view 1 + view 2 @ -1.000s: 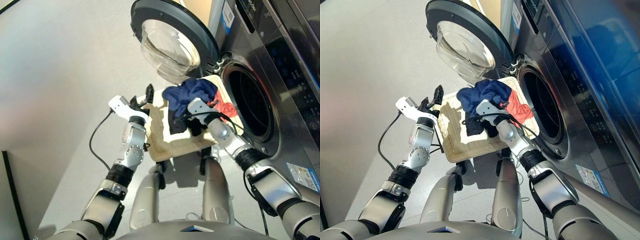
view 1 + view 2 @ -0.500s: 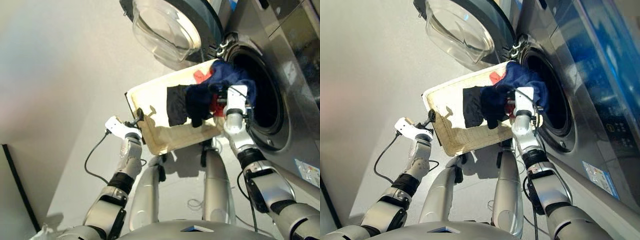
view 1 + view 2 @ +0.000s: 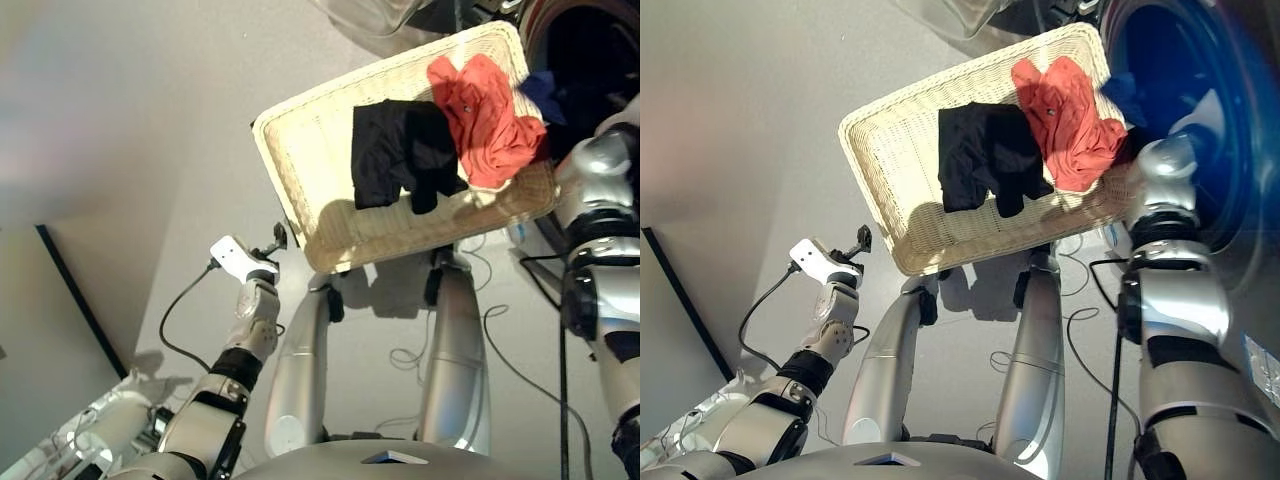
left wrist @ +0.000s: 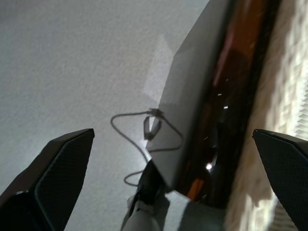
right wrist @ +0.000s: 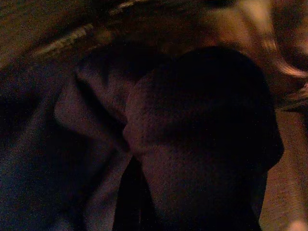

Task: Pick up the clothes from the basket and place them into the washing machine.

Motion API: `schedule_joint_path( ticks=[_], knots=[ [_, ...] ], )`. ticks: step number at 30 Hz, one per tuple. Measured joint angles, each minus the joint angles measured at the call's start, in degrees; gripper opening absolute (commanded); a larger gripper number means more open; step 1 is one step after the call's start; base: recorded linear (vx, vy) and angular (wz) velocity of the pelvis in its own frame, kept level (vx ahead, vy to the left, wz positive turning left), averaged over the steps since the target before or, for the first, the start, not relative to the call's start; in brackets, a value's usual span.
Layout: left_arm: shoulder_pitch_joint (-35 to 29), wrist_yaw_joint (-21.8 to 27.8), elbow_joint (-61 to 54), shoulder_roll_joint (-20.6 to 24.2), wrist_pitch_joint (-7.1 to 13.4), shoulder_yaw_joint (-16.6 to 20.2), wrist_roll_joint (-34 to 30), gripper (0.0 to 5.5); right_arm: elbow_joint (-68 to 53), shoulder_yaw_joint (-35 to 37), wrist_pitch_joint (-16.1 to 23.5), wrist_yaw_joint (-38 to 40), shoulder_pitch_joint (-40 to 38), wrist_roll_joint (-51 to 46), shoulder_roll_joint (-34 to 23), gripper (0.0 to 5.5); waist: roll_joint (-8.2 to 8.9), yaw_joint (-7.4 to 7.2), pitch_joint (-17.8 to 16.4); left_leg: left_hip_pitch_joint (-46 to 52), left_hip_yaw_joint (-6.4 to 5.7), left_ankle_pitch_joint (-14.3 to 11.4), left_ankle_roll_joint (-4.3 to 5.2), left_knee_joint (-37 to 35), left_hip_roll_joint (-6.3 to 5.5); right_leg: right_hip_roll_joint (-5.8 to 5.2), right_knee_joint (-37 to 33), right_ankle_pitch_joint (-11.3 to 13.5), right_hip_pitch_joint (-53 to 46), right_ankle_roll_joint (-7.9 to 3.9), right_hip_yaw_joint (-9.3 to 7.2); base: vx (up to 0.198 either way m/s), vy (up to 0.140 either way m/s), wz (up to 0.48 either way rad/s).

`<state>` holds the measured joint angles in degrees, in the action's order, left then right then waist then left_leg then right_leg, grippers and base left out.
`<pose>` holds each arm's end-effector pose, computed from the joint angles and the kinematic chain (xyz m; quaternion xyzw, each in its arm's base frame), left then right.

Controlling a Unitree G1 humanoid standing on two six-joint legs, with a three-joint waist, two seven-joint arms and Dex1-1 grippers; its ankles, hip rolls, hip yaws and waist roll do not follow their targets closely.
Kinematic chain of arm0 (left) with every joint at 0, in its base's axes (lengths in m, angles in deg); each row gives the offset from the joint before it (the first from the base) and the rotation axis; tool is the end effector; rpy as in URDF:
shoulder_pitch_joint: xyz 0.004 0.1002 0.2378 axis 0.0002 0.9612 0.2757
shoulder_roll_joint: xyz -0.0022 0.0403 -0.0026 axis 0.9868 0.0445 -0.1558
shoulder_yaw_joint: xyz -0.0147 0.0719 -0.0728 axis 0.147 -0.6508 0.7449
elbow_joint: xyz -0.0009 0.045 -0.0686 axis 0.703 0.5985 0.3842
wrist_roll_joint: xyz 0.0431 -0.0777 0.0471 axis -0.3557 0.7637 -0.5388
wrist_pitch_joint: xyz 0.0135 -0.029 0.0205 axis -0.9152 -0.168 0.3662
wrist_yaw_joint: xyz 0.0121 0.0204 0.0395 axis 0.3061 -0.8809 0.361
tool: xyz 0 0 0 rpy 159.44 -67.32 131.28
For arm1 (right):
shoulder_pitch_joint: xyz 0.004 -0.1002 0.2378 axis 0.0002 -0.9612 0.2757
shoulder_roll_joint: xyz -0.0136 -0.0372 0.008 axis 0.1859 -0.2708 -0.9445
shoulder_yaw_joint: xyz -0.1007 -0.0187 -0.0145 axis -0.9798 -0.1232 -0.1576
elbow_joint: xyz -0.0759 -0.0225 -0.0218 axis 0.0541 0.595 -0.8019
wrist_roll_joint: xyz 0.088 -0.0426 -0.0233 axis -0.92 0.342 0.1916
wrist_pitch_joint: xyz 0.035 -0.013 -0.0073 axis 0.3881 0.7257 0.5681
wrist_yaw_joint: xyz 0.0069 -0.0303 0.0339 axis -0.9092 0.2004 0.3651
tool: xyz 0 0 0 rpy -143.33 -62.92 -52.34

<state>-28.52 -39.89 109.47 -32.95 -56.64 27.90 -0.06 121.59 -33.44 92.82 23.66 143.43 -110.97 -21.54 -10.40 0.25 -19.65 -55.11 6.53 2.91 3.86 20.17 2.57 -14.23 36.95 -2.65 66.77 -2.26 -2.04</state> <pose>0.2532 0.1459 0.0076 -0.3121 0.0529 0.0994 0.9434 0.3321 -0.3148 0.2404 0.0285 -0.2011 -0.5479 0.8115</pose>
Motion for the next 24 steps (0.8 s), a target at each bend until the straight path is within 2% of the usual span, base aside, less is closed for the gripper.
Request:
schedule_joint_path(
  ticks=[4, 5, 6, 8, 11, 13, 17, 21, 24],
  knots=[
    [0.0, 0.0, -1.6, 0.2, 0.0, -1.5, 0.0, 5.5, 0.0, 0.1, 0.2, 4.4, 0.0, 0.1, -0.7, 0.0, 0.0, -0.06, 0.0, 0.0, -0.1, -0.1, -0.17, 0.0, -0.54, -0.49, 0.0, -0.3, 0.0, -0.54, 0.25, 0.028, -0.005, 0.016],
    [-0.1, 0.1, -2.3, 0.2, 0.0, -1.9, 0.0, 5.5, 0.0, 0.0, 0.1, 4.5, 0.0, 0.1, -0.7, 0.82, 0.0, -0.18, 0.0, 0.0, -0.09, -0.1, -0.24, 0.0, -0.63, -0.6, 0.0, -0.4, 0.0, -0.59, 0.29, 0.0, 0.0, 0.0],
    [-0.2, 0.1, -2.7, 0.3, 0.0, -2.2, 0.0, 5.5, 0.0, -0.1, -0.1, 4.4, 0.0, 0.1, -0.7, 5.5, -0.01, -0.22, 0.0, 0.0, -0.1, -0.2, -0.31, 0.0, -0.7, -0.62, 0.0, -0.3, 0.0, -0.68, 0.34, 0.0, 0.0, 0.0],
    [-1.2, 0.3, -2.9, 0.3, 0.0, -2.2, 0.1, 5.5, 0.0, -1.3, -0.1, 2.0, 0.0, -0.8, -0.6, 5.5, 0.01, -0.44, 0.0, 0.0, -0.12, -0.3, -0.37, 0.0, -0.69, -0.58, -0.1, -0.1, -0.1, -0.5, 0.33, 0.0, 0.0, 0.0],
    [-3.1, 1.2, -3.4, 0.6, 0.0, -2.6, 0.0, 5.5, -1.1, -5.0, 0.1, -5.6, -0.3, -4.4, 0.9, 5.5, 0.05, -1.24, 0.0, 0.2, -0.15, -0.3, -0.42, 0.0, -0.64, -0.53, -0.2, 0.0, -0.4, -0.5, 0.27, -0.003, -0.019, -0.005],
    [-4.9, 2.0, -3.5, 1.0, -0.3, -3.3, -0.1, 5.5, -4.3, -7.9, 1.1, -13.9, -4.0, -7.1, 3.4, 5.5, 0.49, -2.05, 0.0, 1.0, -0.24, -0.4, -0.33, -0.2, -0.44, -0.34, -0.5, 0.1, -1.3, -0.46, 0.05, 0.0, 0.0, 0.0],
    [-7.5, 3.6, -3.4, 1.9, -0.9, -4.2, -2.5, 5.5, -4.5, -10.6, 2.2, -23.5, -8.1, -11.1, 10.0, 5.5, 1.15, -3.93, 0.0, 3.1, -0.31, -0.5, -0.32, -0.9, -0.22, -0.02, -1.4, 0.1, -3.6, -0.54, -0.26, -0.023, -0.044, -0.049],
    [-10.1, 3.8, -1.0, 2.1, -1.3, -4.3, -5.2, 5.5, -7.8, -17.2, 2.3, -29.4, -12.8, -10.1, 15.1, 5.5, 2.97, -5.16, 0.6, 4.8, -0.08, -0.4, -0.2, -2.1, 0.26, 0.6, -2.4, 0.2, -4.9, -0.42, -0.28, 0.0, 0.0, 0.0],
    [-12.3, 3.8, 0.5, 2.0, -1.3, -4.4, -7.6, 5.5, -10.9, -21.8, 2.1, -31.6, -15.1, -5.2, 16.5, 5.5, 3.48, -5.6, 0.8, 5.7, -0.13, 0.0, 0.08, -3.2, 0.48, 0.83, -3.0, 0.3, -5.6, -0.25, -0.52, 0.0, 0.0, 0.0]
  ],
)
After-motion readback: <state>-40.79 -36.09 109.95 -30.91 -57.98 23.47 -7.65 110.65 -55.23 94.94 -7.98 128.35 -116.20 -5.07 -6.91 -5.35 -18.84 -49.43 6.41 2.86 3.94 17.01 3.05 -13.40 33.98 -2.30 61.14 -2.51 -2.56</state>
